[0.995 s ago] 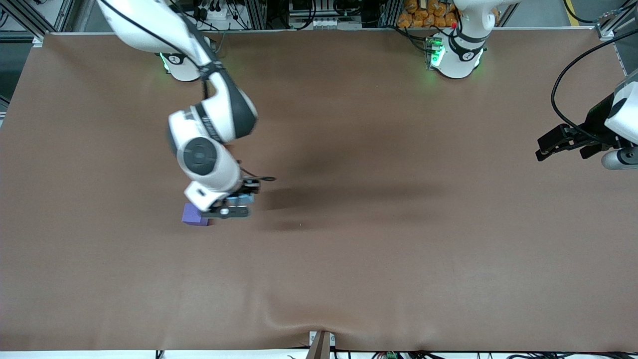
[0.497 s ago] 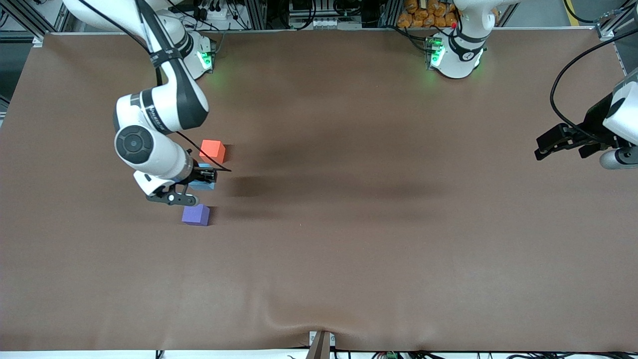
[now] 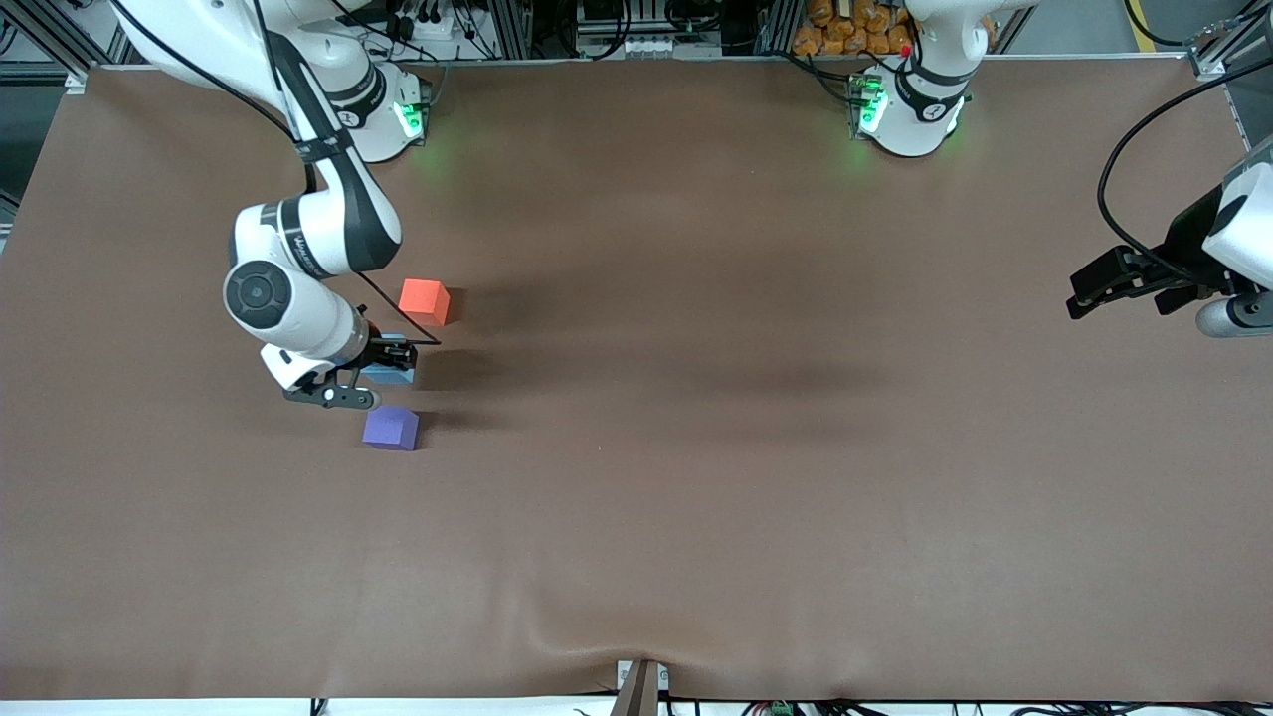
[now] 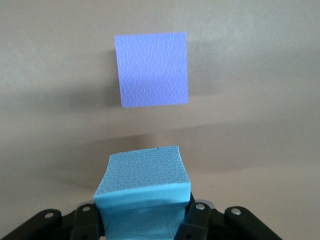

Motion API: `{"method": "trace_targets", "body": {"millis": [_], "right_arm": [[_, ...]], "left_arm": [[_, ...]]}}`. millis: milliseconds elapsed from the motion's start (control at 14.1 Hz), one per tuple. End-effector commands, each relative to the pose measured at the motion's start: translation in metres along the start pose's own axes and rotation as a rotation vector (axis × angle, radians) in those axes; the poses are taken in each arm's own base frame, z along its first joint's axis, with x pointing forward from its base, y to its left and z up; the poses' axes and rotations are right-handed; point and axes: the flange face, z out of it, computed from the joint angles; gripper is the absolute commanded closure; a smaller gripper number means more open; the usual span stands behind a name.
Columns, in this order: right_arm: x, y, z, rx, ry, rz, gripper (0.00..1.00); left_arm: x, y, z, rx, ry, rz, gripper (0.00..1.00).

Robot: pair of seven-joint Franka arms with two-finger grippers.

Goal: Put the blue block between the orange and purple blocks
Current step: 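Lower the blue cube between the orange and purple cubes, open right gripper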

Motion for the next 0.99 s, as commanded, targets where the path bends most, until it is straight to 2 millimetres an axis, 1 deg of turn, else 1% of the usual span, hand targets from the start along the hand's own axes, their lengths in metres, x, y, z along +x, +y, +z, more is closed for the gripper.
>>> {"method": "trace_targets", "body": {"millis": [0,71,213,355,497,640,711,782,853,924], "right_arm": [[-0.005,-0.003,0.021,0.004,-0.02,-0.01,0.7],[-0.004,-0.003,0.032,0.001,-0.027,-0.005,0.7],[0.001,0.001,0.051,0.003,-0.019,0.006,0.7],[0.003,0.002,0.063,-0.001,-0.025,0.017,0.7],[0.004,0.002,0.066,0.004,-0.024,0.026,0.7],[0.005,0.002,0.068,0.02,-0.033,0.047,0.67],[0.005,0.002,0.068,0.024,-0.033,0.05,0.66],[0.005,0.002,0.068,0.024,-0.032,0.051,0.59],[0.005,0.002,0.068,0.023,-0.034,0.051,0.32],[0.005,0.002,0.068,0.023,-0.034,0.05,0.0]], "left_arm": [[-0.008,-0.002,-0.008,0.001,0.0,0.01,0.0],[-0.008,-0.003,-0.008,0.001,0.0,0.008,0.0],[-0.007,-0.012,-0.009,0.001,0.002,-0.006,0.0],[-0.007,-0.013,-0.007,0.002,-0.003,-0.007,0.0],[-0.007,-0.012,-0.011,0.001,0.005,-0.009,0.0],[-0.006,-0.02,-0.011,0.001,0.004,-0.021,0.0],[-0.007,-0.018,-0.011,0.001,0.005,-0.018,0.0],[-0.008,-0.017,-0.011,0.001,0.001,-0.015,0.0],[-0.009,-0.016,-0.011,-0.006,-0.005,-0.015,0.0],[-0.012,-0.016,-0.015,-0.003,-0.006,-0.018,0.0]]}}
